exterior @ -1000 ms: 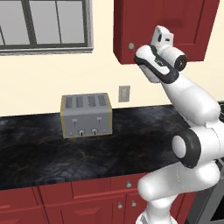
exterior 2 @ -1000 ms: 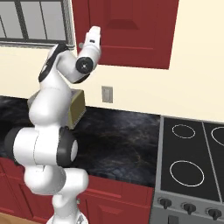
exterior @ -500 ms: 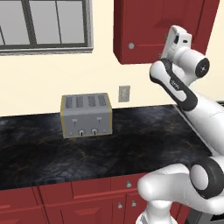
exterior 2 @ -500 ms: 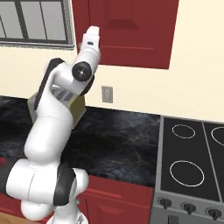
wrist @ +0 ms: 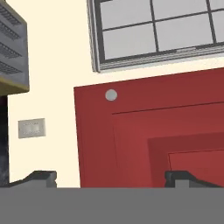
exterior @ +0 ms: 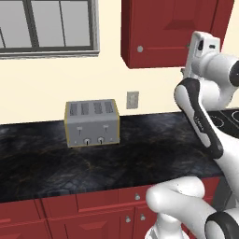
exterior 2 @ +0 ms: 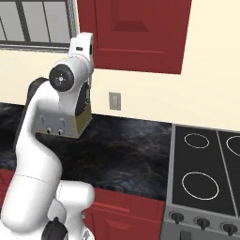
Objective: Close all open cabinet doors.
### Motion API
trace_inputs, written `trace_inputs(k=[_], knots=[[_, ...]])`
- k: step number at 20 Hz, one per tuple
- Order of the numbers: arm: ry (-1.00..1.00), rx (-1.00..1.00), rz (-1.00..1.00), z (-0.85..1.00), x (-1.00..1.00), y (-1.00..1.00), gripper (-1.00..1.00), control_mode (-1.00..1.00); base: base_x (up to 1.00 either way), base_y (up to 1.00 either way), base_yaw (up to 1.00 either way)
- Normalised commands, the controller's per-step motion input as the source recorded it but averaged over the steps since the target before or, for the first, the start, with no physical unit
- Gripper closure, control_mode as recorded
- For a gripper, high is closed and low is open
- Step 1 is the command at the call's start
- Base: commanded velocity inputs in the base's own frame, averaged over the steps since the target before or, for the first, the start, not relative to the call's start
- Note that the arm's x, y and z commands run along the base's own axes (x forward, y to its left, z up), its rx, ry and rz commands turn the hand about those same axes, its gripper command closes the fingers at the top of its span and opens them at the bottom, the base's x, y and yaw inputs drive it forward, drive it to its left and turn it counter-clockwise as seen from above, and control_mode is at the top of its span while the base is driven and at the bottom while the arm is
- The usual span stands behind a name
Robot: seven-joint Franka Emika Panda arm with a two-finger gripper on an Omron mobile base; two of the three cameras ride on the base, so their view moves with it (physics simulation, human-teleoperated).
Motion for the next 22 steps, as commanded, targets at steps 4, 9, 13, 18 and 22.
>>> trace_inputs(k=[4, 9, 13, 18, 22], knots=[[0.06, -0.04, 0.0, 0.01, -1.0, 0.0, -1.0, -1.0, 0.0, 0.0, 0.0], [0.0, -0.02, 0.0, -0.04, -0.92, 0.0, -1.0, -1.0, 0.0, 0.0, 0.0], [0.0, -0.03, 0.0, -0.14, -0.67, 0.0, -1.0, -1.0, 0.0, 0.0, 0.0], [0.0, -0.01, 0.0, -0.15, -0.6, 0.0, -1.0, -1.0, 0.0, 0.0, 0.0], [0.0, 0.0, 0.0, -0.1, -0.44, 0.0, -1.0, -1.0, 0.0, 0.0, 0.0]])
